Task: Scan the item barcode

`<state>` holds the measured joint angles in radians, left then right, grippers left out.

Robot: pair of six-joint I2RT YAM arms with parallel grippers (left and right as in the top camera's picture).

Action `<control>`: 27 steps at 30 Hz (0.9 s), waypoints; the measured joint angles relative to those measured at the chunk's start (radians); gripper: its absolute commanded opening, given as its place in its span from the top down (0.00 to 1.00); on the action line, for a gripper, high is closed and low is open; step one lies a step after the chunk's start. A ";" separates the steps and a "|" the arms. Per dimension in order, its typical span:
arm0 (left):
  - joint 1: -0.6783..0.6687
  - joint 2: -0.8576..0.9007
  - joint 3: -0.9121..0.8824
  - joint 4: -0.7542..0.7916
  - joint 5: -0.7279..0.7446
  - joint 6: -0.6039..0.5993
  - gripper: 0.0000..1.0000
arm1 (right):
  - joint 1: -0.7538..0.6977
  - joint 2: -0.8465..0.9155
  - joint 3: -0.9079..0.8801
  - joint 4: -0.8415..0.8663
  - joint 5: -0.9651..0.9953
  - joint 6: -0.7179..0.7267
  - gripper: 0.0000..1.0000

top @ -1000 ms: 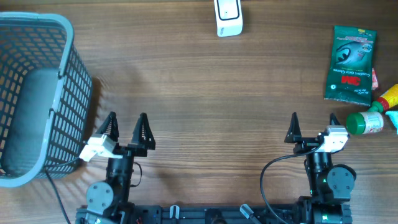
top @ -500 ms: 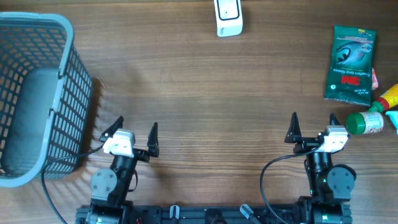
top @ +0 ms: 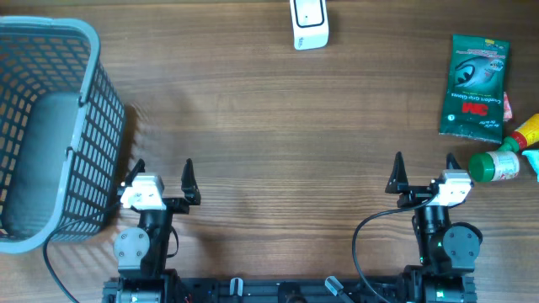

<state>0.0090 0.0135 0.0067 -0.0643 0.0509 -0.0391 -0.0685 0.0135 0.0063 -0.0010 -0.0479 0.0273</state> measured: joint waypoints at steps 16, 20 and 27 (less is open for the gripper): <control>0.050 0.000 0.000 0.000 0.000 0.000 0.00 | 0.029 0.000 0.000 0.000 0.000 0.000 0.00; 0.050 0.000 0.000 0.000 0.000 0.000 0.00 | 0.035 0.000 0.000 0.000 0.000 0.000 0.00; 0.050 0.000 0.000 0.000 0.000 0.000 0.00 | 0.035 0.000 0.000 0.000 0.000 0.000 0.00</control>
<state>0.0593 0.0135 0.0067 -0.0643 0.0509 -0.0395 -0.0334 0.0135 0.0063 -0.0010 -0.0479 0.0277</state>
